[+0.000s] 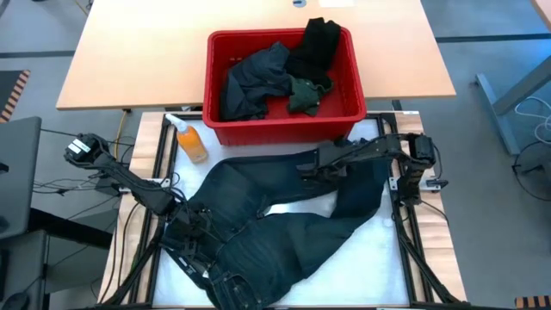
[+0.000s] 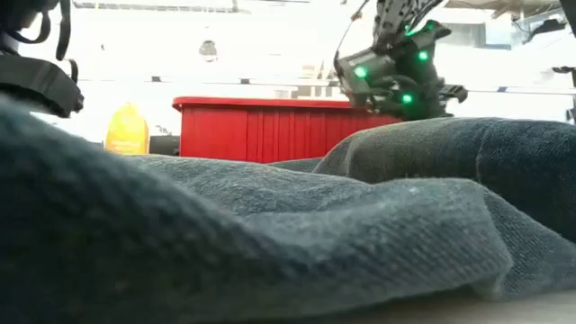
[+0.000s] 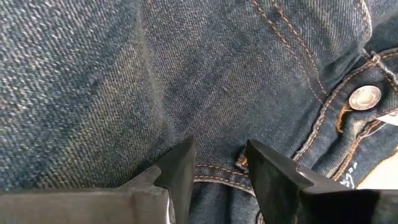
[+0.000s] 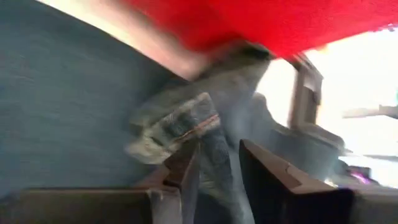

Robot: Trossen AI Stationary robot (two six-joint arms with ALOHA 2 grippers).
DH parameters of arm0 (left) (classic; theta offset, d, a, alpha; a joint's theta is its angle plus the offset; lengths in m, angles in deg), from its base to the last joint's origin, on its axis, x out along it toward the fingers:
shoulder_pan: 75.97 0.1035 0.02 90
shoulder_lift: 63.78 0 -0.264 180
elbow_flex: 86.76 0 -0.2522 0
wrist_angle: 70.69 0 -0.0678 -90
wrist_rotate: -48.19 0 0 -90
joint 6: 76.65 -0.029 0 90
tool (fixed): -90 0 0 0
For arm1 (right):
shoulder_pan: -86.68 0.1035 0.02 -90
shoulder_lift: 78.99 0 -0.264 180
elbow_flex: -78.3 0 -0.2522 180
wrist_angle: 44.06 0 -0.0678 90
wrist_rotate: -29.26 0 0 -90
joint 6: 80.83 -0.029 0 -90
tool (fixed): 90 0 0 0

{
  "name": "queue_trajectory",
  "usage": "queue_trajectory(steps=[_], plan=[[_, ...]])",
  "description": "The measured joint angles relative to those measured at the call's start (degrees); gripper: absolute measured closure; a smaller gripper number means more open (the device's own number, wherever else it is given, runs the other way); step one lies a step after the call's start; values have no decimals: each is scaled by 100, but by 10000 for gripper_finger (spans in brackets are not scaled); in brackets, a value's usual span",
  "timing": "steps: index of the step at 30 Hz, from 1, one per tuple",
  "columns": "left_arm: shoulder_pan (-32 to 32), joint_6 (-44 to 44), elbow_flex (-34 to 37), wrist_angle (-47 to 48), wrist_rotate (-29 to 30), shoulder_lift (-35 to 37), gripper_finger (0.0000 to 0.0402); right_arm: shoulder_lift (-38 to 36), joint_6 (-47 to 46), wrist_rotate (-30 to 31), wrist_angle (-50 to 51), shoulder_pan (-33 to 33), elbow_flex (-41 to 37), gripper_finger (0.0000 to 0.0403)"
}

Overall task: Fold Laundry from Bin
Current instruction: Fold the dark blue jeans

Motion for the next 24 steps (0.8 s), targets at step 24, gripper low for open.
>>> queue_trajectory(steps=[24], plan=[[3, -136, 4, -278, 228, -2, 262, 117, 2930, -291, -5870, 630, -336, 172]])
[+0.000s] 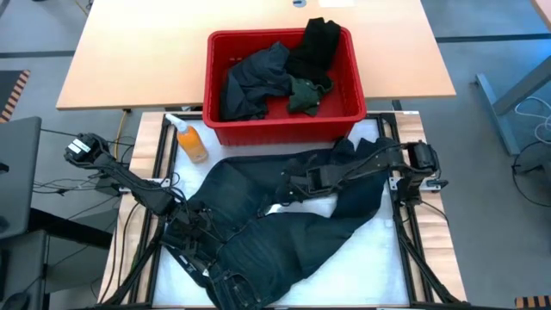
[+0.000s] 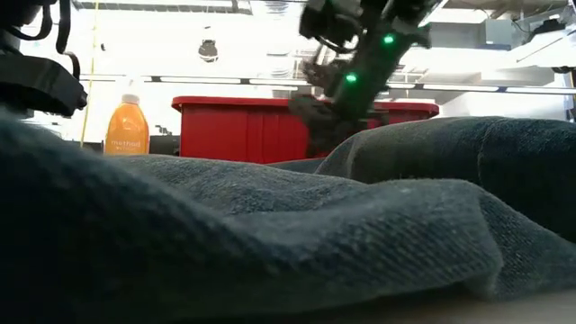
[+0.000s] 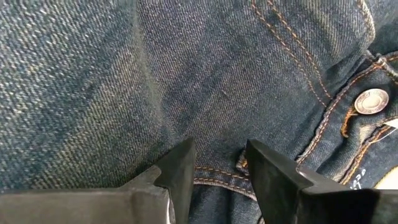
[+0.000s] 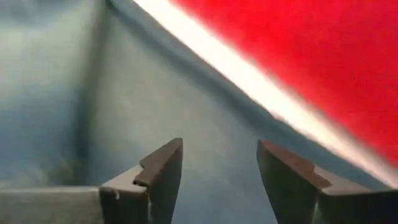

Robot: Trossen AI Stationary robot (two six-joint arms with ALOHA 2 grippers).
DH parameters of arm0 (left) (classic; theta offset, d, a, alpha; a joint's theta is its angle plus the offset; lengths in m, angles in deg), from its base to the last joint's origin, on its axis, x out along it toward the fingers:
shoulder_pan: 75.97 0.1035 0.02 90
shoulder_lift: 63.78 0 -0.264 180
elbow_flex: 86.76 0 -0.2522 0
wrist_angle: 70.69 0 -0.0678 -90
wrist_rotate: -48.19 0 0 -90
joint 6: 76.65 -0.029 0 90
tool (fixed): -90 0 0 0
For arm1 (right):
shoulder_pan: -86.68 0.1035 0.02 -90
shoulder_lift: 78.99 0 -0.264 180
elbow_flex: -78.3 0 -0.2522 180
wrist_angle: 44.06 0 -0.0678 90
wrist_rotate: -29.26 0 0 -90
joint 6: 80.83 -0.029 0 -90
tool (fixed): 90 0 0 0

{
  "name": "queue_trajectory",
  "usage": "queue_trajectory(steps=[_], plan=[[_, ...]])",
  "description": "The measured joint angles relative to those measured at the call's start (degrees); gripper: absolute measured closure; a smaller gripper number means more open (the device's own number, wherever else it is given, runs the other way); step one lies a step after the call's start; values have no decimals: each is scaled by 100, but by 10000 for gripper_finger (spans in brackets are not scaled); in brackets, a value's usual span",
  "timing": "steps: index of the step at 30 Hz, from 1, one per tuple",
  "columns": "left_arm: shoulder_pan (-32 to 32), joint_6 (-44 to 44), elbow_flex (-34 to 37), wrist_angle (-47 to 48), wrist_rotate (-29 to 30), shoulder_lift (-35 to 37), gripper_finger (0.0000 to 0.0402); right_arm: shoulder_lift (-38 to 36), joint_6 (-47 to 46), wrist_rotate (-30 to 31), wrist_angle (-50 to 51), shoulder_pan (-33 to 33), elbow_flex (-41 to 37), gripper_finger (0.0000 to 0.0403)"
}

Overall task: Fold Laundry from Bin
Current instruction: Fold the dark blue jeans

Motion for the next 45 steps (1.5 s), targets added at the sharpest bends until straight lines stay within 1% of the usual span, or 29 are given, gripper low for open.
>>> queue_trajectory(steps=[1, 3, 4, 7, 9, 12, 13, 15, 17, 22, 25, 27, 30, 33, 35, 37, 39, 40, 42, 45], plan=[[2, 53, 0, -5, -6, 0, 262, 50, 131, -48, -263, -56, 2, 175], [-11, 184, 0, -7, -21, 0, 262, 175, 220, -110, -408, -193, -11, 182], [-26, 236, 0, -7, -31, 0, 262, 274, 226, -242, -514, -282, -15, 186], [-89, 264, 0, -10, -15, 0, 262, 699, 300, -936, -952, -516, -10, 195], [-97, 252, 0, -10, 14, 0, 262, 1040, 483, -1238, -1468, -606, -11, 201], [-97, 275, 0, -11, 10, 0, 262, 1426, 636, -1262, -2129, -623, -6, 214], [-99, 295, 0, -11, -2, 0, 262, 1507, 637, -1220, -2205, -617, 4, 219], [-100, 378, 0, -2, -37, 0, 262, 1631, 615, -1058, -2118, -628, 18, 232], [-101, 435, 0, 19, -126, 0, 262, 1638, 376, -899, -1621, -635, 52, 247], [-210, 431, 0, 54, -159, 0, 262, 1456, -504, -398, 584, -594, 35, 282], [-223, 290, 0, 60, -136, 0, 262, 1325, -1147, 226, 1893, -493, 4, 292], [-220, 174, 0, 66, -89, 0, 262, 1229, -1487, 635, 2463, -447, -12, 294], [-144, -27, 0, 97, -31, 0, 262, 1070, -1589, 1043, 2915, -451, -43, 295], [-3, -190, 0, 255, 105, 0, 262, 829, -1469, 1748, 2822, -466, -34, 295], [109, -158, 0, 505, 424, 0, 262, 642, -1494, 2131, 2782, -456, -25, 295], [201, -86, -4, 739, 814, 3, 262, 478, -1620, 2248, 2771, -434, -27, 295], [278, -28, -7, 918, 1149, 4, 262, 252, -1645, 2160, 2760, -383, -27, 295], [314, -18, -7, 973, 1304, 4, 262, 112, -1618, 1980, 2749, -360, -27, 295], [395, -6, -4, 1014, 1610, 2, 262, -162, -1363, 1296, 2714, -305, -23, 295], [534, -103, 0, 1042, 2037, 0, 262, -447, -734, 114, 2448, -80, -22, 295]])
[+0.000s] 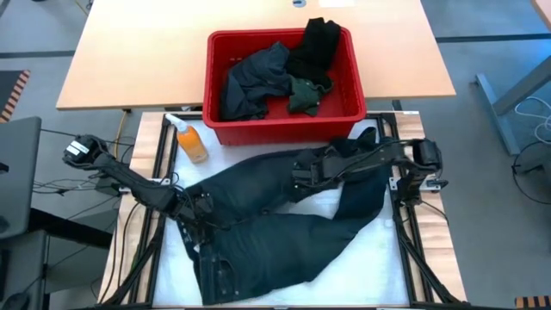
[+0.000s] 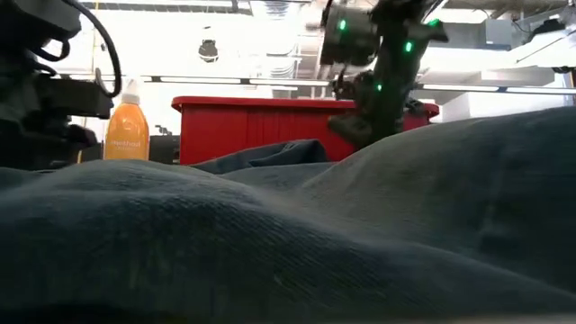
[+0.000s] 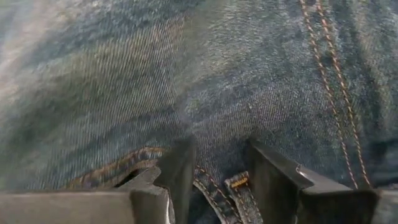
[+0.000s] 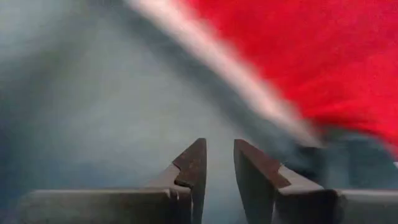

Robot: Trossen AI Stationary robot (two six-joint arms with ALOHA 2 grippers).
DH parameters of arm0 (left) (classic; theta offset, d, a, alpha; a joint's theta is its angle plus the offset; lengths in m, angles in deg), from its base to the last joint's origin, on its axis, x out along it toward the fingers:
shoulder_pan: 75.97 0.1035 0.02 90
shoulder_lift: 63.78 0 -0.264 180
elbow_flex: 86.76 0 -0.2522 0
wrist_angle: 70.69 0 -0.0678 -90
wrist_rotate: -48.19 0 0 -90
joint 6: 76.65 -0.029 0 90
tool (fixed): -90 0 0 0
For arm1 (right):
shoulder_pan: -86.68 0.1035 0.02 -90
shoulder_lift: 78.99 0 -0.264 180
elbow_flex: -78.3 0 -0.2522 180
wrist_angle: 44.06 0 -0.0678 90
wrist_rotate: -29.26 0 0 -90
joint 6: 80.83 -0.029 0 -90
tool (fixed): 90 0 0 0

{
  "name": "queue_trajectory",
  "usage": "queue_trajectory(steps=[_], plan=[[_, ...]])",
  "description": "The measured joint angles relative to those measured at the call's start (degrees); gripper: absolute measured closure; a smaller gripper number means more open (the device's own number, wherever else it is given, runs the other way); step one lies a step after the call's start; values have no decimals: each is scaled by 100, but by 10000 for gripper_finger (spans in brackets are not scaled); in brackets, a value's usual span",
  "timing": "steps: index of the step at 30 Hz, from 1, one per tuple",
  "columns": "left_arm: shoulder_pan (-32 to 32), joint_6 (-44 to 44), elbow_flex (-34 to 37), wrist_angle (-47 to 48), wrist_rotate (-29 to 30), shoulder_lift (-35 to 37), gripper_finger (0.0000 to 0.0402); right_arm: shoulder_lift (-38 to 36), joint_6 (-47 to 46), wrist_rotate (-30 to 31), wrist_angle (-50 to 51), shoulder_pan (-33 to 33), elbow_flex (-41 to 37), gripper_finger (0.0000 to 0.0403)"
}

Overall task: Fold Laundry from Bin
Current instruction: Fold the dark blue jeans

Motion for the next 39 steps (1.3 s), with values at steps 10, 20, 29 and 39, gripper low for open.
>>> queue_trajectory(steps=[10, 20, 29, 39], plan=[[237, -527, -404, 846, 534, 212, 262, -151, 1090, -1522, -949, 991, 7, 295], [-149, -858, -1001, 158, -417, 986, 262, -177, 1416, -2316, -893, 1482, 9, 295], [-801, 55, -473, -382, -1555, 504, 262, -144, 1666, -2308, -1381, 1644, 9, 295], [-1149, 1046, -360, -457, -2904, -451, 262, -142, 2140, -2293, -1720, 1550, 13, 295]])
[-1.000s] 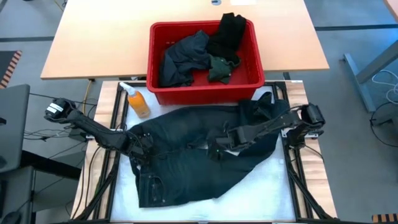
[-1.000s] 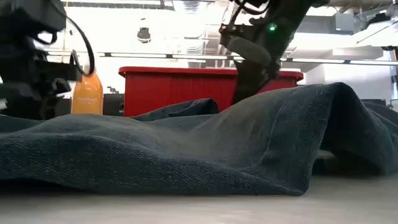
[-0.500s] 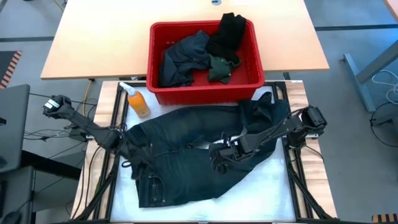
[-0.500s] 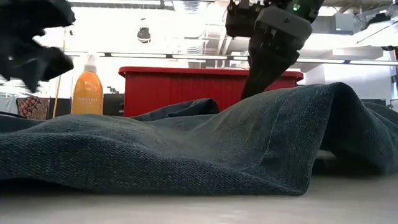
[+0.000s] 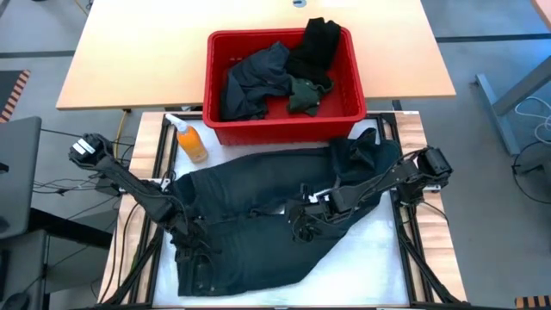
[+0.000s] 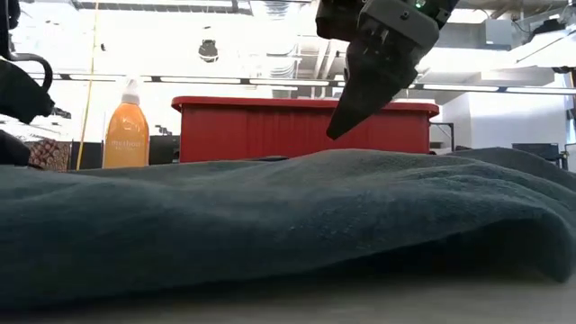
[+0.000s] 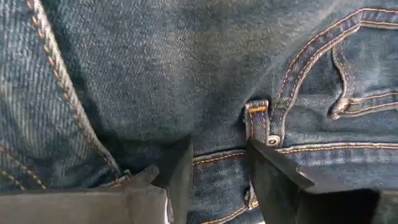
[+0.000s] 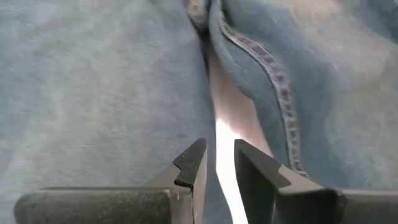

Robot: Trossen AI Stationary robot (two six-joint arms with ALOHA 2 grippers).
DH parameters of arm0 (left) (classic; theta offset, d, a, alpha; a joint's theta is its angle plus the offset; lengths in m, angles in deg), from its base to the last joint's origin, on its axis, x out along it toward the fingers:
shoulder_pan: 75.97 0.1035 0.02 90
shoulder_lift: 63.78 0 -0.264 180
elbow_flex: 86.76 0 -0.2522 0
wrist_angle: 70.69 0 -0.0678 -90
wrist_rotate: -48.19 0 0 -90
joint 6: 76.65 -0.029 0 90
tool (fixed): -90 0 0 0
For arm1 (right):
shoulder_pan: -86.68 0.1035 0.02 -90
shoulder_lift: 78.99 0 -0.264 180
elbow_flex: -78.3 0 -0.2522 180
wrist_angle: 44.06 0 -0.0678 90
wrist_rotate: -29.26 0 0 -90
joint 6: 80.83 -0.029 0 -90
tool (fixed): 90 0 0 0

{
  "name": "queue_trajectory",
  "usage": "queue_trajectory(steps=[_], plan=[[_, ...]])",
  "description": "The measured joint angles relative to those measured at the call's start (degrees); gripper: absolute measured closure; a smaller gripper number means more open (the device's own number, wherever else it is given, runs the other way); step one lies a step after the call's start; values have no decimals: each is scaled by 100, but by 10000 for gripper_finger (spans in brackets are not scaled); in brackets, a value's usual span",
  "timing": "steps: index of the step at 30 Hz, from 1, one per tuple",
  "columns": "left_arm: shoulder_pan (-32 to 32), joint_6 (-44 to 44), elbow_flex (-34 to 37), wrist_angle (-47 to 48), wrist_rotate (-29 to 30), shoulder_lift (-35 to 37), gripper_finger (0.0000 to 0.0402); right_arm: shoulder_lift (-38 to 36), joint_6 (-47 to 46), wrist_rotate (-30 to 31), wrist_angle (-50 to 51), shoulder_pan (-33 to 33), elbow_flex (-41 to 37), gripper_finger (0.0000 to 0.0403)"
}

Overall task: Fold Laundry from Bin
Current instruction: Fold the dark blue jeans

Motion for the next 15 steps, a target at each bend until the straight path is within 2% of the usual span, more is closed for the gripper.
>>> queue_trajectory(steps=[5, 7, 9, 12, 15], plan=[[0, -35, -245, 100, 131, 37, 262, 0, 0, 0, -19, -52, -27, 295], [0, -38, -410, 292, 16, 98, 262, -3, 23, -10, -171, -51, -212, 295], [0, -77, -613, 728, -29, 140, 262, -4, 2, -325, -162, -128, -452, 295], [-2, -345, -920, 1134, 525, 263, 262, -25, -169, -1036, -487, -375, -868, 295], [10, -917, -1012, 918, 1460, 402, 262, -160, -297, -1128, -520, -552, -1176, 295]])
